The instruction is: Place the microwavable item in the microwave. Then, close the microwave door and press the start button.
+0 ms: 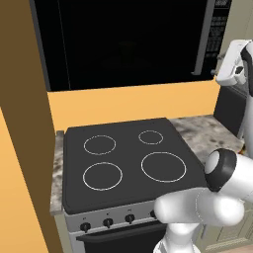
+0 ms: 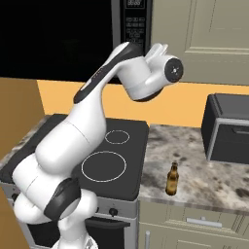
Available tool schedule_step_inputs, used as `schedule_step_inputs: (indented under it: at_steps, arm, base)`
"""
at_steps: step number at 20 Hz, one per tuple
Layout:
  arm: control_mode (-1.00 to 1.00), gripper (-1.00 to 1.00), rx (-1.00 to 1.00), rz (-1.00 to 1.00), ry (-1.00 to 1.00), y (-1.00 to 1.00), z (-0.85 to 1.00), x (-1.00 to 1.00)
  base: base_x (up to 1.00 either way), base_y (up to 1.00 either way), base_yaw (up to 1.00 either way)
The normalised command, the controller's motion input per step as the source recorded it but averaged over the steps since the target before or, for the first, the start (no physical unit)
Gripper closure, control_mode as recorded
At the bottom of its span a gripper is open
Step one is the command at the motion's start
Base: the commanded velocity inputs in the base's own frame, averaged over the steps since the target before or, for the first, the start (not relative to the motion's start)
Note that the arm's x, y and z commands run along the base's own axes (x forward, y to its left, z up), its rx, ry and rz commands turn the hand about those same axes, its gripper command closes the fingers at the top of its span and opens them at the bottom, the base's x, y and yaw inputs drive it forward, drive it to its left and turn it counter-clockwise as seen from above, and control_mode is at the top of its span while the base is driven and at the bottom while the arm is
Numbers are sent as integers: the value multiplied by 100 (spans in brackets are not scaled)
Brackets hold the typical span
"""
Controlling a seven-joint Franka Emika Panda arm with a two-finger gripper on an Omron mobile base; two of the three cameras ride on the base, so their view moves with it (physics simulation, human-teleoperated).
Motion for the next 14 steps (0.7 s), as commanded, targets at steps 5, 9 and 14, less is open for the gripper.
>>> schedule_step_inputs:
  at_steps: [5, 9, 14]
  arm:
    - [-100, -100, 0, 6, 0, -1, -12, 32]
    - [-100, -100, 0, 7, -3, 16, -2, 0]
    - [-100, -100, 0, 7, -1, 32, -1, 5]
  base:
    - [0, 0, 0]
    - [0, 0, 0]
    - [0, 0, 0]
